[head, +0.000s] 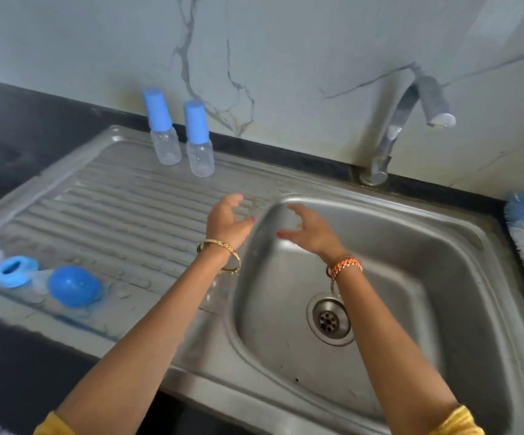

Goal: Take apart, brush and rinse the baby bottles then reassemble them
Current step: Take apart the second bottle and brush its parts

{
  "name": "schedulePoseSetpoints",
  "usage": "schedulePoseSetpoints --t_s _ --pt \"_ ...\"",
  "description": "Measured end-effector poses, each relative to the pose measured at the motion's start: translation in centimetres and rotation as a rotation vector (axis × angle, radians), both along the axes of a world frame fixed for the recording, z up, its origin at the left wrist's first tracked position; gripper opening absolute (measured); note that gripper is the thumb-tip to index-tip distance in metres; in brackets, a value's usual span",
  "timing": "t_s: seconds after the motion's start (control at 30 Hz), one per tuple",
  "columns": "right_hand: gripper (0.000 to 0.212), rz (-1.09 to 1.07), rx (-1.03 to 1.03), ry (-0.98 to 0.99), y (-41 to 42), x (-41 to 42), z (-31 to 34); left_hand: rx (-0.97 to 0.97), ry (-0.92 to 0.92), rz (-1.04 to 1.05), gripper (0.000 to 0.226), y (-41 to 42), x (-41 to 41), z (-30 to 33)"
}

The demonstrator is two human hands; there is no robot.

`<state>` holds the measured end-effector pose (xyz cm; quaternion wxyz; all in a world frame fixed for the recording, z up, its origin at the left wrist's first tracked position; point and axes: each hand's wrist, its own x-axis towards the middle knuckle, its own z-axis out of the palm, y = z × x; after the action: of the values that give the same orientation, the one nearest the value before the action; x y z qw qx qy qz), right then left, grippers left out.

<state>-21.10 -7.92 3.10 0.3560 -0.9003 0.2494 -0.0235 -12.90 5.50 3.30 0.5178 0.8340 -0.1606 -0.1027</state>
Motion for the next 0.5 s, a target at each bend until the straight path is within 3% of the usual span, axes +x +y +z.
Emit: schedulePoseSetpoints --t_s 0.1,0.2,0.3,0.5 --pt "0.056 -0.071 0.192 -0.319 2.3 5.3 2.6 -0.05 -0.044 0.081 0.049 1.8 4.4 1.1" --pt "0.046 -0.136 0.381 -0.489 4.7 10.3 3.9 -0.081 -0.006 0.143 0.051 2.4 8.6 1.4" --pt "0.049 -0.223 0.457 -0.515 5.9 14.1 4.0 -0.157 0.05 0.202 0.053 1.6 11.7 1.0" --pt "0.073 -0.282 0.337 -0.474 6.2 20.1 3.7 -0.163 0.102 0.229 0.069 0.0 16.5 -0.6"
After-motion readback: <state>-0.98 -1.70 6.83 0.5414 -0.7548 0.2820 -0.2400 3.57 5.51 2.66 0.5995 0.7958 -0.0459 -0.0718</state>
